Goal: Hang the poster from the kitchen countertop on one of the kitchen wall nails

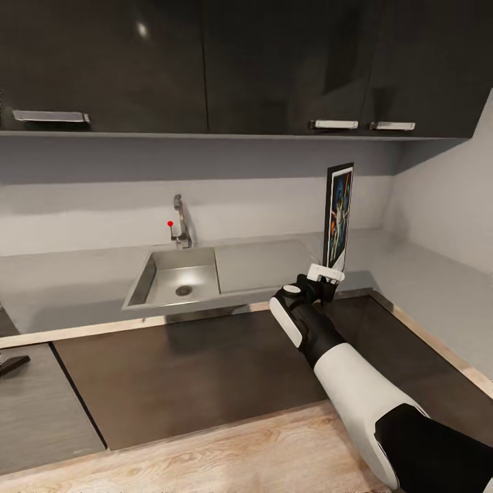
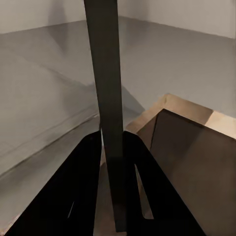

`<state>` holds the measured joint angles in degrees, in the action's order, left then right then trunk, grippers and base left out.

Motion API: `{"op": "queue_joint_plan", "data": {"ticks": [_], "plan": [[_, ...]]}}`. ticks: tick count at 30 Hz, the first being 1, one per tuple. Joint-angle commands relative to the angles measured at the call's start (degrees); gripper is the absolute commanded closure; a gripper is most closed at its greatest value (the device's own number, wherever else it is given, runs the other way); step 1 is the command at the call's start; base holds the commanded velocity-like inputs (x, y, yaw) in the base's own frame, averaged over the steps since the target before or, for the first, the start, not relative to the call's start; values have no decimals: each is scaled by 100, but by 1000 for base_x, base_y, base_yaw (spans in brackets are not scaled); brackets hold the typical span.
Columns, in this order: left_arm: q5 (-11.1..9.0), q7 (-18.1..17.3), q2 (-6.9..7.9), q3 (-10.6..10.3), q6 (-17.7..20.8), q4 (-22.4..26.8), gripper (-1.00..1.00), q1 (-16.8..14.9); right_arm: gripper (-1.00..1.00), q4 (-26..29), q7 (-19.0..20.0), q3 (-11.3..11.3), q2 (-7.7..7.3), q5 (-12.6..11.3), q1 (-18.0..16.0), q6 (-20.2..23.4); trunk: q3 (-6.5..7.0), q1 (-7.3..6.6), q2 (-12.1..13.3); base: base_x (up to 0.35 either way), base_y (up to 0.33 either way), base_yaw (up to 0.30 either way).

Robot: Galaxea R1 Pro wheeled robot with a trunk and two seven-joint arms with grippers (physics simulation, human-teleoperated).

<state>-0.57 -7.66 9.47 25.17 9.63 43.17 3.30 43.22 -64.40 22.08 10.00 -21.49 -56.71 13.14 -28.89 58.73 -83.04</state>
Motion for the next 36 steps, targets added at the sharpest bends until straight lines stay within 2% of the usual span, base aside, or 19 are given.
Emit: {"op": "queue_joint_plan", "data": {"ticks": [1, 3, 6, 9, 17, 23, 31, 36], "plan": [[-3, -283, -1, 16, 248, 263, -100, 4, 100, 3, -31, 15, 0, -22, -7, 51, -6, -1, -3, -150, 0, 0], [10, -701, 1, 20, 421, 459, -100, 4, 100, 7, -30, 15, 0, -22, -7, 54, -6, -1, -3, -208, 4, 0], [22, -1044, 2, 35, 522, 563, -100, 4, 100, 9, -30, 18, 0, -22, -7, 54, -6, -1, -3, -266, 19, 0], [27, -1180, 2, 55, 564, 598, -100, 4, 100, 10, -29, 42, 0, -22, -7, 51, -6, -1, -3, -297, 33, 0], [31, -1252, 11, 103, 591, 620, -100, 4, 100, 19, -29, 254, 0, -22, -7, 49, -6, -1, -3, -238, 21, 102], [31, -1254, 11, 110, 592, 616, -100, 4, 100, 19, -29, 282, 0, -22, -7, 53, -6, -1, -3, -109, 2, 266], [31, -1255, 11, 111, 591, 614, -100, 4, 100, 20, -29, 287, 0, -22, -7, 57, -6, -1, -3, -282, 0, 281], [31, -1255, 11, 113, 592, 614, -100, 4, 100, 20, -29, 288, 0, -22, -7, 53, -6, -1, -3, -318, 0, 79]]}}
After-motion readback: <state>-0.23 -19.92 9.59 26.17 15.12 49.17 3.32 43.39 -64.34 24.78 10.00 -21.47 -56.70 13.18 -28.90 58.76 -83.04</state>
